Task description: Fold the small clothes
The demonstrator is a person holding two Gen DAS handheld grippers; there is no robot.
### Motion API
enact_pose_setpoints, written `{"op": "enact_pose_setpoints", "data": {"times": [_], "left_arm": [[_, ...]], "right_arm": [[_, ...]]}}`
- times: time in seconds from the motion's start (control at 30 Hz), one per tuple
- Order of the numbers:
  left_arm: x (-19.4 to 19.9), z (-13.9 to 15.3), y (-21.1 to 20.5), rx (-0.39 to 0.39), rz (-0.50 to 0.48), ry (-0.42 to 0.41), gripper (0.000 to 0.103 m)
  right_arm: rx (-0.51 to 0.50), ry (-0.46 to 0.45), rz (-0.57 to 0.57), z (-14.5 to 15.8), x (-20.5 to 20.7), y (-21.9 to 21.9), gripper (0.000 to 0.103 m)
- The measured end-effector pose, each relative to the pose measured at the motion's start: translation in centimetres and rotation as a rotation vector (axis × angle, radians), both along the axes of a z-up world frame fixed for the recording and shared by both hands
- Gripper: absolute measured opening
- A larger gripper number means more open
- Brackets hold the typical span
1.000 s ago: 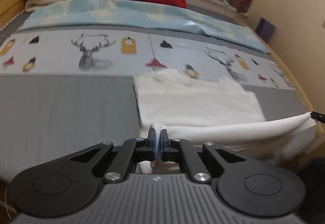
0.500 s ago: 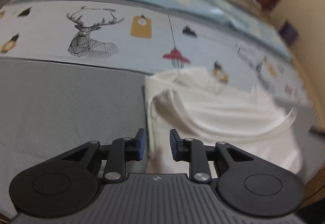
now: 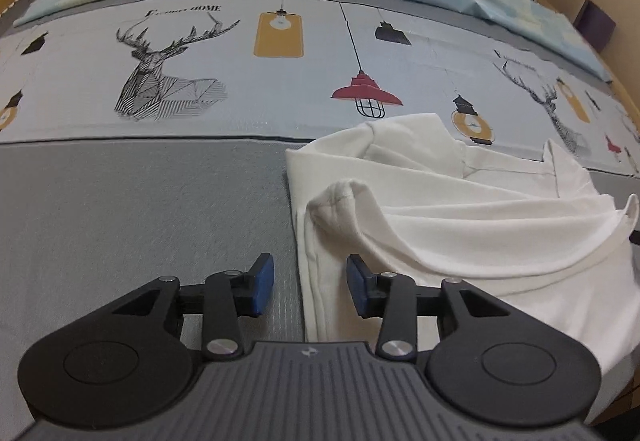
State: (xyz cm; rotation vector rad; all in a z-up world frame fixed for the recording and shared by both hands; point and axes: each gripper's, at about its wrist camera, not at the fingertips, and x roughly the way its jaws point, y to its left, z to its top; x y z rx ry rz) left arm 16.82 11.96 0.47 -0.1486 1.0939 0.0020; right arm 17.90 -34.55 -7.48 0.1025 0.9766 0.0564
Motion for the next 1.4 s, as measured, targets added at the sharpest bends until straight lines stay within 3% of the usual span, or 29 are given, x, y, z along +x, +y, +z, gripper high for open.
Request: {"op": "enact_pose_setpoints", "data": {"times": [0.57, 0.6, 0.63, 0.67, 0.77, 0.83, 0.93, 0.97, 1.07, 1.1, 1.17, 1.27, 1.33, 1.4], "left_arm": [[5.4, -1.6, -1.1, -0.025, 0.003, -0.052, 0.043], [5.6, -1.7, -1.2, -0.026, -0.007, -0.046, 0.041], [5.8, -1.8, -1.2, -0.036, -0.023, -0.035, 0.025], [5.9, -1.7, -1.2, -0.034, -0.036, -0.029, 0.006], [5.8, 0.0, 0.0, -0.042, 0.01, -0.12, 0.005], [5.4, 1.5, 1.1, -0.067, 0.066, -0.215, 0.005], [5.3, 2.4, 1.3, -0.017, 0.115, -0.28, 0.005], [5.6, 2.3, 1.0, 0.013, 0.124, -0.272, 0.011], [6.0, 2.2, -0.4, 0.094, 0.077, -0.221, 0.02], [5.7, 2.4, -0.5, 0.089, 0.058, -0.223, 0.021], [4.9, 2.7, -0.5, 0.054, 0.034, -0.202, 0.029], [3.3, 2.5, 0.0, 0.034, 0.001, -0.145, 0.029], [1.9, 2.6, 0.2, 0.045, -0.016, -0.136, 0.029], [0.7, 2.3, 0.8, 0.008, -0.023, -0.099, 0.031]], "right_arm": [[0.039, -0.065, 0.012, -1.3, 5.8, 1.3, 0.021], [0.036, -0.074, 0.006, -1.3, 5.9, 1.3, 0.019], [0.043, -0.084, 0.001, -1.1, 6.0, 1.2, 0.006], [0.069, -0.096, -0.009, -0.9, 6.0, 0.9, 0.006], [0.095, -0.135, -0.058, -0.3, 6.0, 0.3, 0.005], [0.107, -0.209, -0.115, 0.8, 5.7, -0.2, 0.005], [0.108, -0.36, -0.166, 2.7, 5.1, -0.1, 0.005], [0.104, -0.372, -0.178, 2.9, 5.2, 0.0, 0.005], [0.096, -0.243, -0.167, 2.0, 6.9, 1.3, 0.013], [0.083, -0.186, -0.139, 1.5, 7.2, 2.0, 0.014], [0.042, -0.172, -0.114, 1.7, 6.8, 3.0, 0.016], [0.059, -0.13, -0.107, 2.2, 5.5, 2.6, 0.025], [0.069, -0.084, -0.102, 2.0, 4.4, 2.2, 0.025], [0.063, -0.034, -0.078, 1.8, 2.7, 1.7, 0.026]]}}
